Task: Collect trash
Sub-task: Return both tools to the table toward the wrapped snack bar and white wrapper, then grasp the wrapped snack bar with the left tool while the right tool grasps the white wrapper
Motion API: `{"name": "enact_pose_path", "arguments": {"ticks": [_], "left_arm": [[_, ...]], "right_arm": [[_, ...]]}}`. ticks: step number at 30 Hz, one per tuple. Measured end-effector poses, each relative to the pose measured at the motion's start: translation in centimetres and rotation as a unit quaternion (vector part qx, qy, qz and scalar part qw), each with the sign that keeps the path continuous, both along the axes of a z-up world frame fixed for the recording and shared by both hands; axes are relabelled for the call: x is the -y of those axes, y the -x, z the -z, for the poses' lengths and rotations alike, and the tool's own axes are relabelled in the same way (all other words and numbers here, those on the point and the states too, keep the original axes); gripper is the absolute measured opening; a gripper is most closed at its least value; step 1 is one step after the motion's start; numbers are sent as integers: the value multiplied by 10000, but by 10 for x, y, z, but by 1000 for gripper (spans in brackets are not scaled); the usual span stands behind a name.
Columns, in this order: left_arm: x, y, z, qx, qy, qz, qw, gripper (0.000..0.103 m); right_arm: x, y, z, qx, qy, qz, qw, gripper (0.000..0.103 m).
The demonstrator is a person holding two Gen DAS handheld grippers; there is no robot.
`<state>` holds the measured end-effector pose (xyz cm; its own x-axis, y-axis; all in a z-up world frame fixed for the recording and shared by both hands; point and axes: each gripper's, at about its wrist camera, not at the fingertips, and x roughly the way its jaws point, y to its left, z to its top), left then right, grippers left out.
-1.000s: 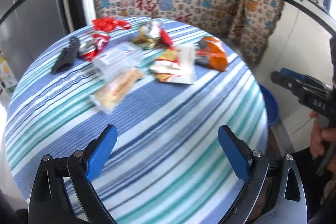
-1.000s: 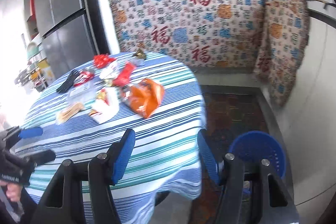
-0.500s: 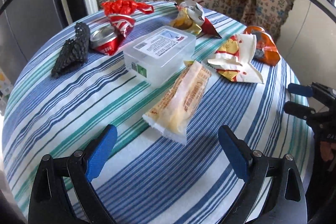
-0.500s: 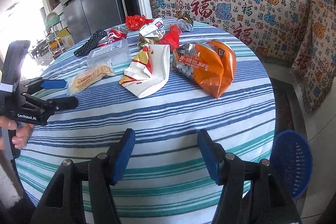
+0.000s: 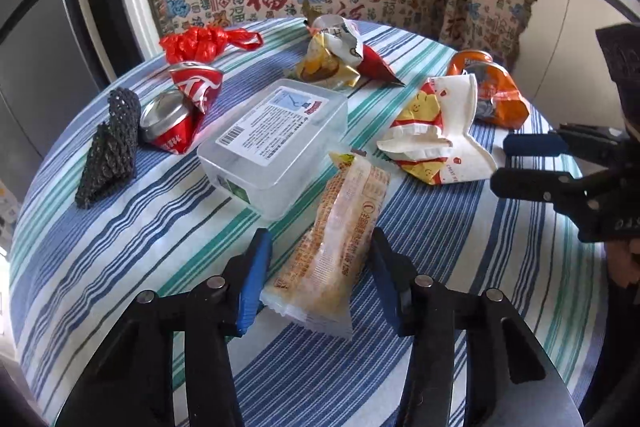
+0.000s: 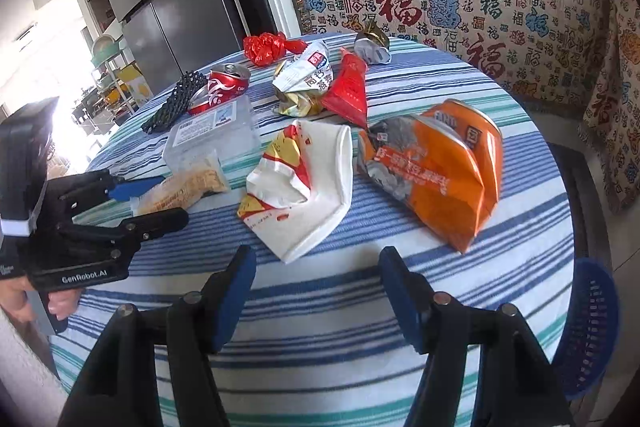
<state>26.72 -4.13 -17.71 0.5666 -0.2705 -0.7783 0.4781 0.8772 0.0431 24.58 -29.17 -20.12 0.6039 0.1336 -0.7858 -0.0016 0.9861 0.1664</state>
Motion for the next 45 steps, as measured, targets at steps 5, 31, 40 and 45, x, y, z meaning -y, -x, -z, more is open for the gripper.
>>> {"name": "enact_pose_path", "arguments": {"ticks": [5, 31, 40, 45], "left_arm": [[-12, 16, -2, -40, 27, -486, 9988, 41], [-54, 19, 7, -334, 60, -1491, 9882, 103], [-54, 14, 8, -325, 58, -1535, 9876, 103], [-54, 14, 7, -330, 81, -1534, 9876, 103]], "right_arm": [[-3, -21, 4, -17, -14, 240, 9997, 66], [-49, -23, 9, -5, 333, -175, 9993, 67], [-58, -26, 12, -77, 803, -191, 9966, 67], [-61, -27, 13, -92, 804, -258, 9964, 73]]}}
